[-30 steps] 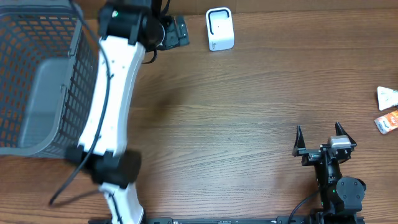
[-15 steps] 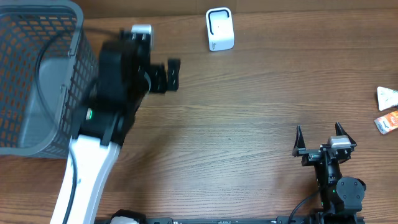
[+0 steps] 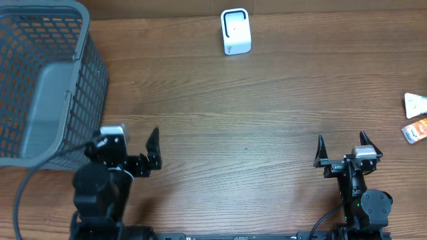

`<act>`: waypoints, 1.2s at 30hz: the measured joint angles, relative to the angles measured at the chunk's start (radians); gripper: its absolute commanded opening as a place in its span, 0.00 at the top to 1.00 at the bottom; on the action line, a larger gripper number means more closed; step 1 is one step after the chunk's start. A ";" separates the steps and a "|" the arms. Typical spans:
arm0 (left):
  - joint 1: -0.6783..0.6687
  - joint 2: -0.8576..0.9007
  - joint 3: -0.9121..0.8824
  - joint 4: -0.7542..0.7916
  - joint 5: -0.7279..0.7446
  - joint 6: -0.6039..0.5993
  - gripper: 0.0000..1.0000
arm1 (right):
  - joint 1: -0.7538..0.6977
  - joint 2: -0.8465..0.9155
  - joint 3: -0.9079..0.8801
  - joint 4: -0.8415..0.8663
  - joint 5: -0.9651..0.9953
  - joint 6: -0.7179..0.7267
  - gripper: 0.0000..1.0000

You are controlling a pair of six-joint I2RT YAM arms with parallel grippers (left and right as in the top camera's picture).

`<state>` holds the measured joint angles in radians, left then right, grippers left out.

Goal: Scan the item barcode

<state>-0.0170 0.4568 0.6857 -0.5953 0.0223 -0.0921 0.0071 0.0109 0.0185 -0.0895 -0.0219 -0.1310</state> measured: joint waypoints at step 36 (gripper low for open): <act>0.007 -0.441 -0.675 0.752 0.031 0.044 0.00 | 0.000 0.000 0.000 -0.001 0.000 0.000 0.00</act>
<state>-0.0101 0.0154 0.0109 0.1570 0.0536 -0.0483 0.0074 0.0109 0.0185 -0.0902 -0.0216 -0.1310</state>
